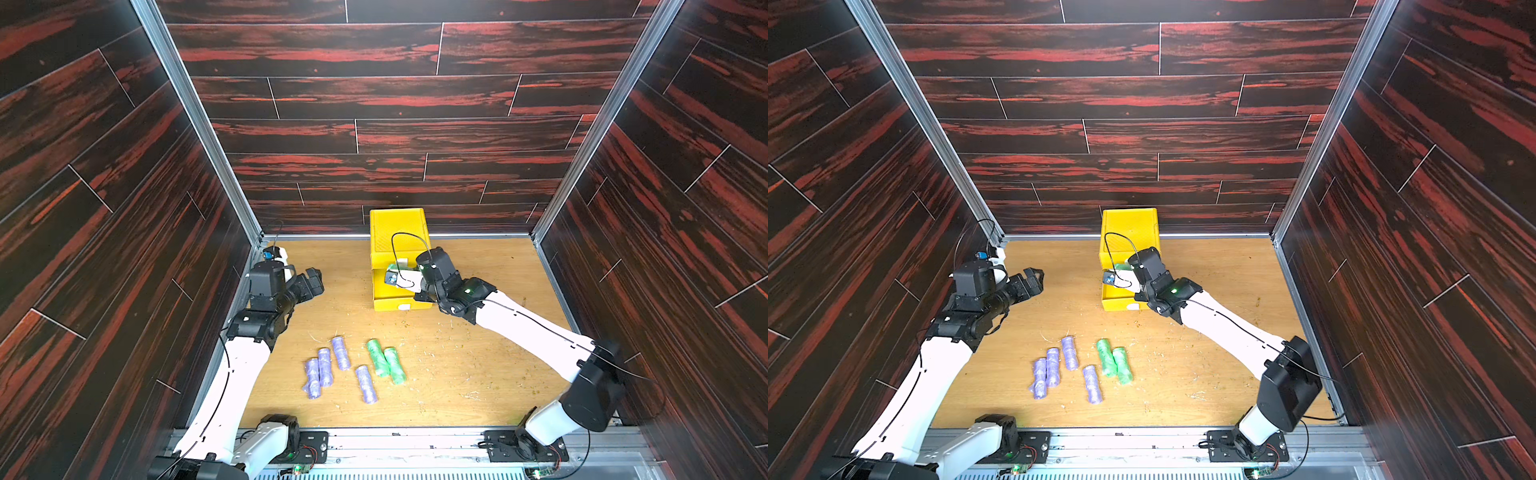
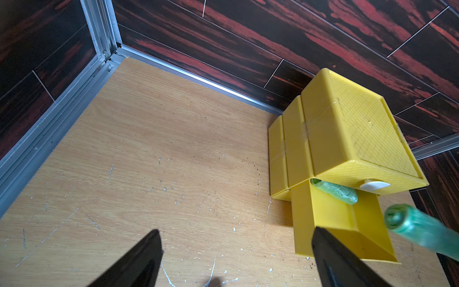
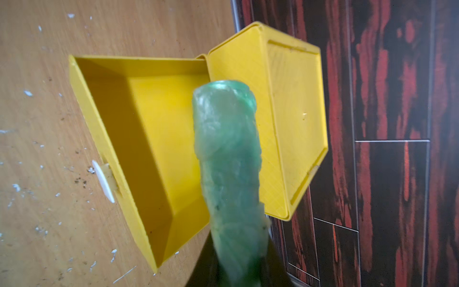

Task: Sort the rolls of trash bags by color and place them into the drawer
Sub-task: Place the roll of trash bags in the drawer.

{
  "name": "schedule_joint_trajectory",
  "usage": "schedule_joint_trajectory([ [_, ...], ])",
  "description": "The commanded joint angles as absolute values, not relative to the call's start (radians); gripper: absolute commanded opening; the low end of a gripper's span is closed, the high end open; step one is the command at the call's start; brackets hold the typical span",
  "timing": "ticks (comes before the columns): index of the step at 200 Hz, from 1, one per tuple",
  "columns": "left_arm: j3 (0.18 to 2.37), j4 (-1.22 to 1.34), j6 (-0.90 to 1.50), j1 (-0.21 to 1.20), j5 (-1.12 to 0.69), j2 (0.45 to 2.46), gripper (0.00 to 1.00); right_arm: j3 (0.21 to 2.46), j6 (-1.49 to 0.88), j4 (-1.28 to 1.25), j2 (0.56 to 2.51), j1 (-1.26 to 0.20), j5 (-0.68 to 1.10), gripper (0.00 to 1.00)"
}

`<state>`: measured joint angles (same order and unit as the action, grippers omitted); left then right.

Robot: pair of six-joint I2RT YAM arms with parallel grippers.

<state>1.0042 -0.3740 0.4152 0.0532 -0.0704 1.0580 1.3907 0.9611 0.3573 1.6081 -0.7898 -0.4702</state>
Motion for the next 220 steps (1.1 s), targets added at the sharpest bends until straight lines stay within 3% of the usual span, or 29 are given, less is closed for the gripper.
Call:
schedule_joint_trajectory([
  [1, 1.025, -0.382, 0.414, 0.043, -0.075, 1.034, 0.98, 1.424, 1.024, 0.336, 1.644, -0.777, -0.433, 0.00],
  [129, 1.020, -0.382, 0.412, 0.037, -0.075, 1.031, 0.98, 1.502, 1.034, 0.316, 1.849, -0.730, -0.383, 0.07],
  [220, 1.021, -0.382, 0.412, 0.035, -0.074, 1.032, 0.98, 1.551, 1.028, 0.312, 1.915, -0.715, -0.417, 0.22],
])
